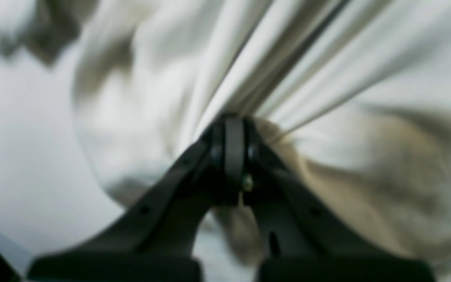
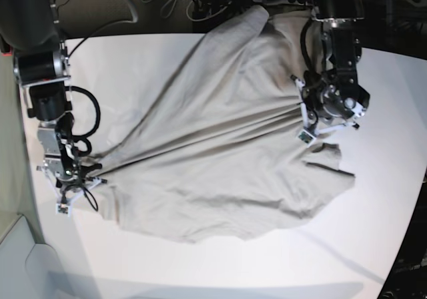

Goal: Layout the t-shirt on the table in an organized manner, then fold the t-shirt properly
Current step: 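Grasp the shirt body with the left gripper near its middle, then drag the held shirt with the left gripper away from the right gripper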

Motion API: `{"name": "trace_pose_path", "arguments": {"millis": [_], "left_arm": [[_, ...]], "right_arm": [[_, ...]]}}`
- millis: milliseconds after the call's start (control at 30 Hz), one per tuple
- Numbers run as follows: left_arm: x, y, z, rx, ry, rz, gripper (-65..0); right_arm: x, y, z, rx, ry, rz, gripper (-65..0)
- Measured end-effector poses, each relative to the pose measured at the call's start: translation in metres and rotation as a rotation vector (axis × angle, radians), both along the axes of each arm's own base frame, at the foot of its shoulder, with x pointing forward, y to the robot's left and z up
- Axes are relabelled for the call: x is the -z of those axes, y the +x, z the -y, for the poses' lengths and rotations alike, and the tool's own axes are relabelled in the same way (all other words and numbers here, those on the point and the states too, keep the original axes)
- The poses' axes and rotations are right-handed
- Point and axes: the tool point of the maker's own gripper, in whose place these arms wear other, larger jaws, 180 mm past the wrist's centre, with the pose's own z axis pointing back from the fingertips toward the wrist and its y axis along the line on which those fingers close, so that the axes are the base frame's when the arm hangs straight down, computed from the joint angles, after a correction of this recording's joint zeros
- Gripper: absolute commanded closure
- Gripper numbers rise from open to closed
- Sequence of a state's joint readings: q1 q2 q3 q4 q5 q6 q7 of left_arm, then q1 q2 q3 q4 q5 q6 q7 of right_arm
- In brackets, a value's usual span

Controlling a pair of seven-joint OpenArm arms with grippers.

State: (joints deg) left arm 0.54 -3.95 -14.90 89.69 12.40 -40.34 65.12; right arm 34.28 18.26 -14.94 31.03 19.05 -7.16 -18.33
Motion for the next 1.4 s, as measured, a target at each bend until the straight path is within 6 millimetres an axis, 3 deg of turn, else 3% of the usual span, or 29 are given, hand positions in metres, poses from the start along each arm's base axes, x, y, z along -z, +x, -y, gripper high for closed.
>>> {"name": "trace_pose_path", "arguments": {"millis": [133, 267, 400, 467, 633, 733, 800, 867, 1067, 1133, 1267, 1400], "left_arm": [[-0.004, 0.009, -0.028, -0.081, 0.0, 0.034, -0.1], [-0.009, 0.019, -0.069, -0.184, 0.028, 0.04, -0.1], [-0.02, 0.028, -0.11, -0.276, 0.083, 0.053, -0.1], [-0.027, 0.036, -0.117, -0.293, 0.082, 0.069, -0.1], [-0.053, 0.073, -0.104, -0.281, 0.039, 0.164, -0.1], [-0.073, 0.093, -0.103, -0.284, 0.03, 0.219, -0.1], [-0.078, 0.098, -0.097, -0.288, 0.021, 0.24, -0.1], [-0.085, 0.091, -0.09, -0.291, 0.031, 0.243, -0.1], [-0.122, 0.077, -0.082, -0.301, 0.086, 0.337, -0.1], [-0.108, 0.065, -0.067, -0.266, 0.081, 0.294, -0.1], [-0.053, 0.018, -0.022, -0.103, 0.092, 0.117, -0.1], [-0.032, -0.017, 0.017, 0.027, 0.071, 0.046, -0.1]], "right_arm": [[0.002, -0.005, -0.016, -0.041, 0.003, 0.035, 0.0], [0.003, -0.023, -0.039, -0.104, 0.012, 0.068, 0.0], [0.002, -0.054, -0.073, -0.172, 0.051, 0.042, 0.0], [-0.001, -0.074, -0.093, -0.213, 0.088, 0.016, 0.0], [-0.01, -0.123, -0.145, -0.298, 0.189, -0.073, 0.0], [-0.013, -0.149, -0.165, -0.343, 0.237, -0.133, 0.0], [-0.02, -0.152, -0.167, -0.353, 0.237, -0.124, 0.0], [-0.04, -0.144, -0.166, -0.363, 0.23, -0.06, 0.0], [-0.077, -0.125, -0.123, -0.292, 0.173, 0.053, 0.0], [-0.086, -0.118, -0.119, -0.269, 0.182, 0.083, -0.1], [-0.109, -0.095, -0.115, -0.269, 0.167, 0.15, -0.3], [-0.118, -0.082, -0.116, -0.27, 0.166, 0.174, -0.3]]}}
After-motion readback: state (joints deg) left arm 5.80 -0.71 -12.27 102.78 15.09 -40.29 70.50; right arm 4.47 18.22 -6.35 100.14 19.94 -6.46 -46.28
